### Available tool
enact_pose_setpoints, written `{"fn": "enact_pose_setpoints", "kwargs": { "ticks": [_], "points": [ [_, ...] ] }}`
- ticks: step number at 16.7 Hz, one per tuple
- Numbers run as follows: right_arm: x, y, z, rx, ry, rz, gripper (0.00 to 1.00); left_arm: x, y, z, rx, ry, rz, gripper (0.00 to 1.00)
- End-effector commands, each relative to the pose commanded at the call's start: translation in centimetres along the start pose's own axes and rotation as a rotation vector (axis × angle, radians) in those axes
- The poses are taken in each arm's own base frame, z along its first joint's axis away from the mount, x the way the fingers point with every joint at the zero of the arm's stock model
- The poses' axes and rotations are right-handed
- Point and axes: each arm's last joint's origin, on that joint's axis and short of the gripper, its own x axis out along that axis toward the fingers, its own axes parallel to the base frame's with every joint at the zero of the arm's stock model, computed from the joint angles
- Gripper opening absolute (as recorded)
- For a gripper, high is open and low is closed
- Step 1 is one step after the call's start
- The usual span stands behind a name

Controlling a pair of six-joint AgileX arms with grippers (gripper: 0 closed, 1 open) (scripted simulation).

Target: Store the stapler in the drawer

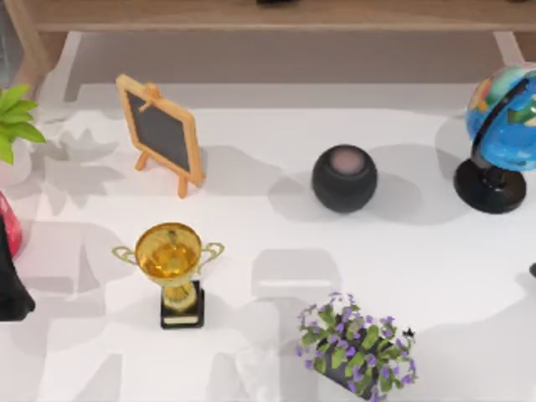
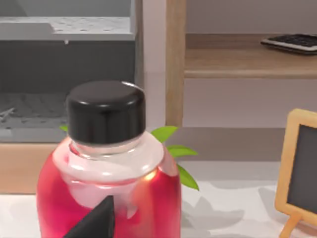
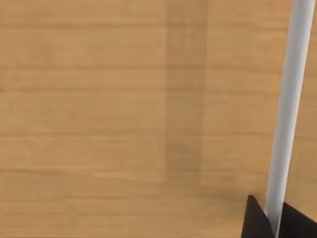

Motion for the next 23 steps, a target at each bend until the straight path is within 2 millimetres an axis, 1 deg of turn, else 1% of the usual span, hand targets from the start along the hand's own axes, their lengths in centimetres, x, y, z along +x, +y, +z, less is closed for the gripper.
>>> {"fn": "enact_pose_setpoints", "kwargs": {
  "ticks": [3, 6, 8, 10, 13, 15, 18, 21, 23],
  "points": [
    [-1.9, -0.2, -0.1, -0.006, 0.000, -0.008, 0.00, 0.0, 0.0, 0.0, 0.000, 0.000, 0.000, 1.00],
    [-4.3, 0.6, 0.4, 0.009, -0.006, 0.025, 0.00, 0.0, 0.0, 0.0, 0.000, 0.000, 0.000, 1.00],
    [-5.5, 0.4, 0.3, 0.005, -0.005, 0.015, 0.00, 0.0, 0.0, 0.0, 0.000, 0.000, 0.000, 1.00],
    [-5.9, 0.2, 0.2, 0.002, -0.003, 0.008, 0.00, 0.0, 0.0, 0.0, 0.000, 0.000, 0.000, 1.00],
    [-5.7, 0.3, 0.4, 0.004, -0.007, 0.011, 0.00, 0.0, 0.0, 0.0, 0.000, 0.000, 0.000, 1.00],
    [-6.2, 0.2, 0.1, 0.003, -0.004, 0.005, 0.00, 0.0, 0.0, 0.0, 0.000, 0.000, 0.000, 1.00],
    [-8.1, 0.0, 0.1, -0.004, -0.004, -0.002, 0.00, 0.0, 0.0, 0.0, 0.000, 0.000, 0.000, 1.00],
    [-10.6, 0.6, 0.5, 0.010, -0.010, 0.023, 0.00, 0.0, 0.0, 0.0, 0.000, 0.000, 0.000, 1.00],
    [-11.8, 0.4, 0.4, 0.007, -0.009, 0.016, 0.00, 0.0, 0.0, 0.0, 0.000, 0.000, 0.000, 1.00]
  ]
}}
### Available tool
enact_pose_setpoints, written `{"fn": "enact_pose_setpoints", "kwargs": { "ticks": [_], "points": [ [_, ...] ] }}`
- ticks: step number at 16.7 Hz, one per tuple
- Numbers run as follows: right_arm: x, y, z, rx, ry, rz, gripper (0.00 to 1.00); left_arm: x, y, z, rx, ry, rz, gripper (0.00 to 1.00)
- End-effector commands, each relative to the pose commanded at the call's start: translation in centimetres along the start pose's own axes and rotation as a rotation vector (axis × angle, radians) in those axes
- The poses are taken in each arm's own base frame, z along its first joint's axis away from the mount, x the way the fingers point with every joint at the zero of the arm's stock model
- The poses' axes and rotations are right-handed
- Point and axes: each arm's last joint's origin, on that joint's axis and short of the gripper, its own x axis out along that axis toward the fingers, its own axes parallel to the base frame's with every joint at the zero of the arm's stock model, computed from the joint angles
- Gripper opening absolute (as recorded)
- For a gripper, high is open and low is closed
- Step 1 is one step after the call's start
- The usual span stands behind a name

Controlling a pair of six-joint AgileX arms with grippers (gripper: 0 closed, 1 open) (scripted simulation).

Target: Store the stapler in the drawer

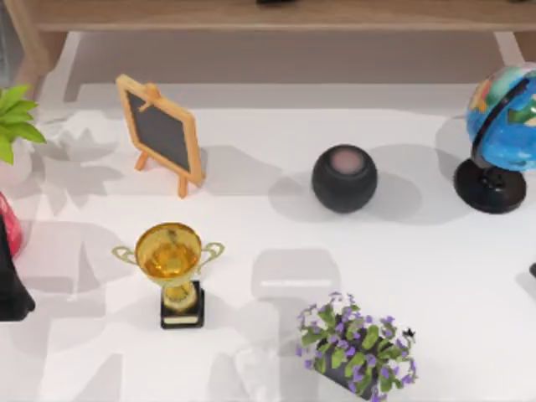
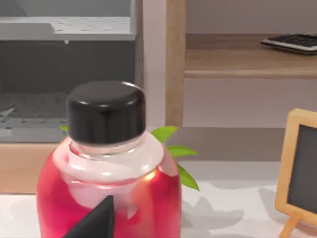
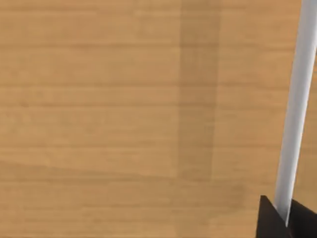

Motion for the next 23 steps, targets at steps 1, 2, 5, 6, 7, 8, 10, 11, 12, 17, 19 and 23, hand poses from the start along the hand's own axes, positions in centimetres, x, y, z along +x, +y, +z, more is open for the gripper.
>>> {"fn": "enact_pose_setpoints", "kwargs": {
  "ticks": [1, 2, 5, 6, 7, 8, 10, 11, 12, 17, 19, 23],
  "points": [
    [-0.3, -0.1, -0.1, -0.002, 0.001, -0.005, 0.00, 0.0, 0.0, 0.0, 0.000, 0.000, 0.000, 1.00],
    [-0.3, -0.1, -0.1, -0.002, 0.001, -0.005, 0.00, 0.0, 0.0, 0.0, 0.000, 0.000, 0.000, 1.00],
    [-0.1, -0.1, 0.0, -0.002, -0.003, -0.005, 0.00, 0.0, 0.0, 0.0, 0.000, 0.000, 0.000, 1.00],
    [-0.5, 0.0, 0.0, -0.002, -0.004, -0.004, 0.00, 0.0, 0.0, 0.0, 0.000, 0.000, 0.000, 1.00],
    [-1.1, 0.0, -0.1, -0.001, -0.005, -0.003, 0.00, 0.0, 0.0, 0.0, 0.000, 0.000, 0.000, 1.00],
    [-1.9, 0.1, -0.1, 0.000, -0.006, -0.002, 0.00, 0.0, 0.0, 0.0, 0.000, 0.000, 0.000, 1.00],
    [-3.7, 0.1, -0.1, 0.000, -0.007, -0.001, 0.00, 0.0, 0.0, 0.0, 0.000, 0.000, 0.000, 1.00],
    [-4.6, 0.1, 0.0, -0.001, -0.006, -0.001, 0.00, 0.0, 0.0, 0.0, 0.000, 0.000, 0.000, 1.00],
    [-5.4, 0.1, 0.0, -0.001, -0.006, -0.001, 0.00, 0.0, 0.0, 0.0, 0.000, 0.000, 0.000, 1.00],
    [-6.4, 0.0, 0.0, -0.002, -0.003, -0.004, 0.00, 0.0, 0.0, 0.0, 0.000, 0.000, 0.000, 1.00],
    [-6.4, 0.0, 0.0, -0.002, -0.003, -0.004, 0.08, 0.0, 0.0, 0.0, 0.000, 0.000, 0.000, 1.00],
    [-6.4, 0.0, 0.0, -0.002, -0.003, -0.004, 0.38, 0.0, 0.0, 0.0, 0.000, 0.000, 0.000, 1.00]
  ]
}}
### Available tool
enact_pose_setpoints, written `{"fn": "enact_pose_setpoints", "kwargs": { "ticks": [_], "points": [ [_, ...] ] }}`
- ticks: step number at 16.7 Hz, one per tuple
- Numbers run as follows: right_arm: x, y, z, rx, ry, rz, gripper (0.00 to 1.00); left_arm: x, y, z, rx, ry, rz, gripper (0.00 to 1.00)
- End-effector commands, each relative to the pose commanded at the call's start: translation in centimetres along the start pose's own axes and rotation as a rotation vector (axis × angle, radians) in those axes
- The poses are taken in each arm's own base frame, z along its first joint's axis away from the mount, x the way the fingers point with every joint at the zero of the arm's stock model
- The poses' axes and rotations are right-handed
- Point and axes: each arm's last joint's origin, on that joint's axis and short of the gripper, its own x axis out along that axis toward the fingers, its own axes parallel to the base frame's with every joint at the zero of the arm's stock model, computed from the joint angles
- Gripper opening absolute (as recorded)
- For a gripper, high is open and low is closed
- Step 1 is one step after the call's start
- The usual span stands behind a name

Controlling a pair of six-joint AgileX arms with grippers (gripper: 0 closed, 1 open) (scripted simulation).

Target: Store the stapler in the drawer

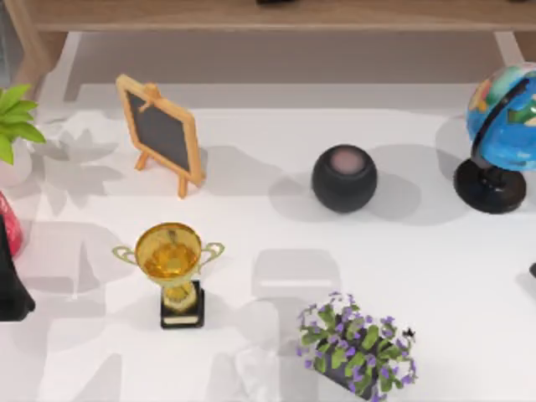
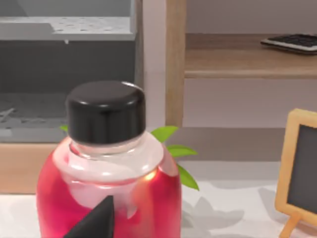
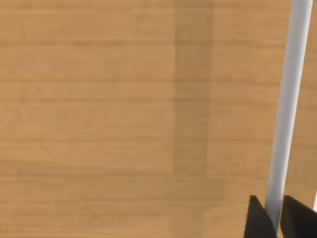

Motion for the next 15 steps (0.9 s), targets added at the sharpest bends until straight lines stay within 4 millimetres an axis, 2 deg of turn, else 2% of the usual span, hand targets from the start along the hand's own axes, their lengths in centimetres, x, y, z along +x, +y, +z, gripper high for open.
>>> {"fn": "enact_pose_setpoints", "kwargs": {
  "ticks": [8, 15],
  "points": [
    [0.00, 0.00, 0.00, 0.000, 0.000, 0.000, 0.98, 0.00, 0.00, 0.00, 0.000, 0.000, 0.000, 1.00],
    [0.00, 0.00, 0.00, 0.000, 0.000, 0.000, 1.00, 0.00, 0.00, 0.00, 0.000, 0.000, 0.000, 1.00]
  ]
}}
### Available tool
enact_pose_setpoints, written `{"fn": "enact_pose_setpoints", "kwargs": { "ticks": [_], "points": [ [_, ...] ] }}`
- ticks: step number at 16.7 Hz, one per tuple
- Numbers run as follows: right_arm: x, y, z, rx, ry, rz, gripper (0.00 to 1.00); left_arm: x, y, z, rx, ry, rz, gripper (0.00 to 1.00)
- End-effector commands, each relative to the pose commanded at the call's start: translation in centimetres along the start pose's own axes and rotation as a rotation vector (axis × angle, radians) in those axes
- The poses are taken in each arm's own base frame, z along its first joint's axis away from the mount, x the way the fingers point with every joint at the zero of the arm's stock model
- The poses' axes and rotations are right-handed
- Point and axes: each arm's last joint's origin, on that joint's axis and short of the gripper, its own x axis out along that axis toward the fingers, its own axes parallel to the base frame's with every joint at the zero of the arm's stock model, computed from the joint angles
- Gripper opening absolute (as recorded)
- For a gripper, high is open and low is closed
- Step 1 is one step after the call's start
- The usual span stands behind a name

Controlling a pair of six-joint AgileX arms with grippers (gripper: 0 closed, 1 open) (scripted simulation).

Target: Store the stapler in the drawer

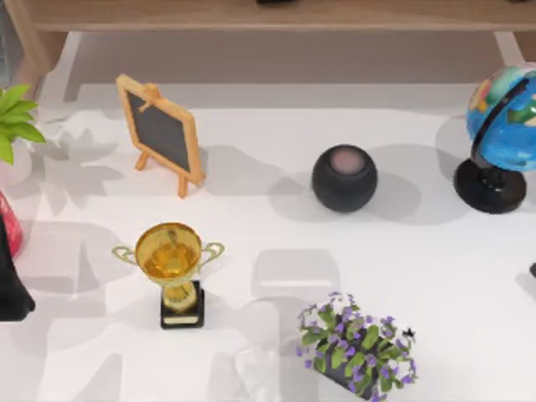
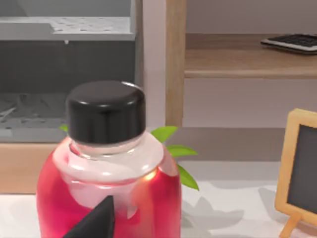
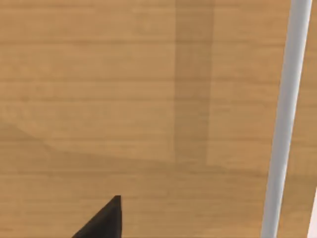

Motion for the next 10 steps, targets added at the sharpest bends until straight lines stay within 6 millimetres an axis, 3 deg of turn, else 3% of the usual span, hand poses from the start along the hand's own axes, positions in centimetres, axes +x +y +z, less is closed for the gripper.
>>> {"fn": "enact_pose_setpoints", "kwargs": {
  "ticks": [10],
  "points": [
    [-1.4, 0.0, 0.0, -0.001, -0.001, -0.001, 1.00, 0.0, 0.0, 0.0, 0.000, 0.000, 0.000, 1.00]
  ]
}}
